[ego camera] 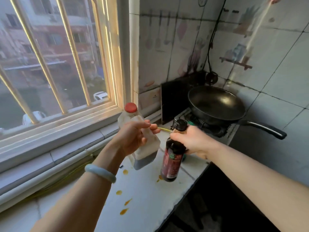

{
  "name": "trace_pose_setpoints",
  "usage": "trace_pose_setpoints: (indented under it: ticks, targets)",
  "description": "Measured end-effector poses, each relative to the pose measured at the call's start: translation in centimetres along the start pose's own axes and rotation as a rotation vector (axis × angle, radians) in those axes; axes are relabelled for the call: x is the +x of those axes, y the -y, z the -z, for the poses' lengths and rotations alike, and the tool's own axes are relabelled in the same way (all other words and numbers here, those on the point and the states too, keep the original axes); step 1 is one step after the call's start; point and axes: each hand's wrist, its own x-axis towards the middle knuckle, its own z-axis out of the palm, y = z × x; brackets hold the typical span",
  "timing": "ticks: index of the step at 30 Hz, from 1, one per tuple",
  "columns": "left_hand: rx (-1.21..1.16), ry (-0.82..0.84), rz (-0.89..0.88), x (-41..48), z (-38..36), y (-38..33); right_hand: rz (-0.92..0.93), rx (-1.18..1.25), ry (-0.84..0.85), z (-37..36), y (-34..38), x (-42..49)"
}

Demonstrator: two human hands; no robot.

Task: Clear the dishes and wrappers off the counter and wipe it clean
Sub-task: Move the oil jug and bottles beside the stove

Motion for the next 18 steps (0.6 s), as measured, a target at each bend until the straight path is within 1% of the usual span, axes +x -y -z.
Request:
trace_pose_setpoints:
  ticks: [5, 11, 15, 18]
  targets:
    - [-0.03, -0.02, 0.032, 6.6, -1.9, 0.2, -0.046, 0.018, 0.005, 3.2, -2.7, 1.0]
    - [0.049, -0.086, 0.033, 11.8, -4.3, 1.5, -0.069, 0.041, 0.031, 7.6, -4.9, 1.9]
    - [0.035, -0.147, 0.025, 14.8, -5.1, 2.4, -0.119, 0.039, -0.025, 9.6, -6.2, 3.5]
    - [-0.016, -0.174, 0.022, 16.6, -5.8, 2.9, -0.113, 0.07, -0.077, 10.6, -7.0, 4.9]
